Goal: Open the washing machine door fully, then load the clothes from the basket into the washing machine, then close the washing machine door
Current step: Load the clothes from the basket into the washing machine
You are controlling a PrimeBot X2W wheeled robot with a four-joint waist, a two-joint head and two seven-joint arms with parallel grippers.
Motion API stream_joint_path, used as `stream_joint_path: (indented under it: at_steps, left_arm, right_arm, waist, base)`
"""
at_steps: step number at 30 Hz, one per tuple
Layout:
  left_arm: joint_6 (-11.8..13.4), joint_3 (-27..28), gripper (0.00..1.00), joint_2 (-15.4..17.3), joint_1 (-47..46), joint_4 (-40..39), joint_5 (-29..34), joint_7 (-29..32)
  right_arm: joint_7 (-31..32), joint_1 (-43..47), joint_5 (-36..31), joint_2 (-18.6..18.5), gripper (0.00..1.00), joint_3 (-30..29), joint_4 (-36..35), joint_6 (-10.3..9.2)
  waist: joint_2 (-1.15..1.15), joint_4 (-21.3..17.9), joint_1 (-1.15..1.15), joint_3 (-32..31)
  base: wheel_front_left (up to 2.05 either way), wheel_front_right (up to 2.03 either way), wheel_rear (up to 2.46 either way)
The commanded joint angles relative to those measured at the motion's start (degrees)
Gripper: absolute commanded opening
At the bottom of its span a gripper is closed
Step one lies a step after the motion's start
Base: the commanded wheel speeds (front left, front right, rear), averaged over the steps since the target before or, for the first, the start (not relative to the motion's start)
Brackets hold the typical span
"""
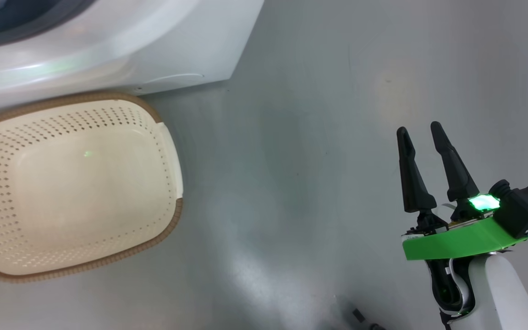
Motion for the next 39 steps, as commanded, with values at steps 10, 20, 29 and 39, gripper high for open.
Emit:
stream_joint_path:
  at_steps: [10, 20, 29, 39]
  left_arm:
    - [0.1, 5.5, 1.00, 2.0, 7.6, -9.2, 1.3, -1.0]
    - [0.1, 21.5, 1.00, -2.9, 23.9, -19.3, 10.8, -1.0]
    - [-0.1, 29.7, 1.00, -7.2, 37.5, -27.2, 18.1, -1.0]
    - [-0.1, 35.2, 1.00, -9.7, 51.1, -34.8, 22.0, -1.0]
  right_arm:
    - [-0.3, 2.0, -2.8, -0.2, 1.00, -0.5, -0.5, 0.09]
    - [-0.3, 4.6, -5.0, -0.5, 1.00, -1.2, 0.9, 0.09]
    - [-0.3, 8.7, -4.6, -3.6, 1.00, -1.9, 2.1, 0.09]
    - [-0.3, 12.5, -3.9, -6.2, 1.00, -2.9, 2.9, 0.09]
  waist:
    - [0.00, 3.8, 0.00, -5.2]
    - [0.00, 6.6, 0.00, -12.4]
    - [0.00, 8.8, 0.00, -19.4]
    - [0.00, 10.5, 0.00, -25.4]
  base:
    - [0.00, 0.00, 0.00]
    - [0.00, 0.00, 0.00]
    - [0.00, 0.00, 0.00]
    - [0.00, 0.00, 0.00]
